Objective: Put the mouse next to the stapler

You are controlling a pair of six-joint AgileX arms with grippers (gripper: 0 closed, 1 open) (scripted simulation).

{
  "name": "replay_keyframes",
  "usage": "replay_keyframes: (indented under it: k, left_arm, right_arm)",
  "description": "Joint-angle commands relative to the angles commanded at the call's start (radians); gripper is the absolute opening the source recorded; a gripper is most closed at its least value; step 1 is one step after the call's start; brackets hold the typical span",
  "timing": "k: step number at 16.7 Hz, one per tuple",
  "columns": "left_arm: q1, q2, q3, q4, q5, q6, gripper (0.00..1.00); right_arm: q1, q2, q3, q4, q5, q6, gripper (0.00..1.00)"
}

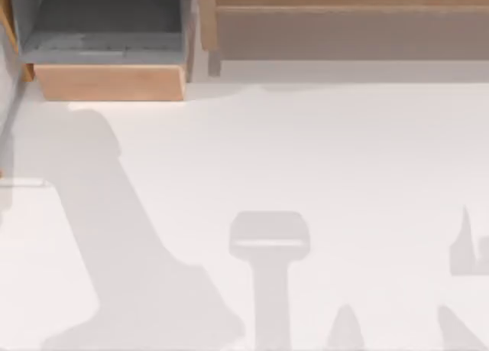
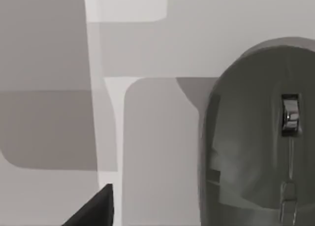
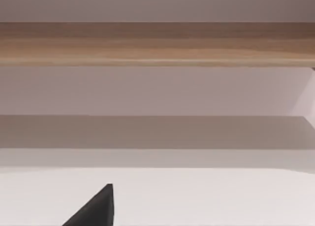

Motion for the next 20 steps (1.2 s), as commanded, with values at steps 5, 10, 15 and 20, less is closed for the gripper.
replay_keyframes:
  k: [5,10,15,20]
  left_arm:
    - [-0.007,0.014,-0.009,0.022,0.0,-0.006,1.0]
    - [-0.007,0.014,-0.009,0.022,0.0,-0.006,0.85]
    - [-0.007,0.014,-0.009,0.022,0.0,-0.006,0.47]
    - [-0.007,0.014,-0.009,0.022,0.0,-0.006,0.1]
  right_arm:
    - [0.0,0.0,0.0,0.0,0.0,0.0,1.0]
    - [0.0,0.0,0.0,0.0,0.0,0.0,1.0]
    - [0.0,0.0,0.0,0.0,0.0,0.0,1.0]
    - [0.0,0.0,0.0,0.0,0.0,0.0,1.0]
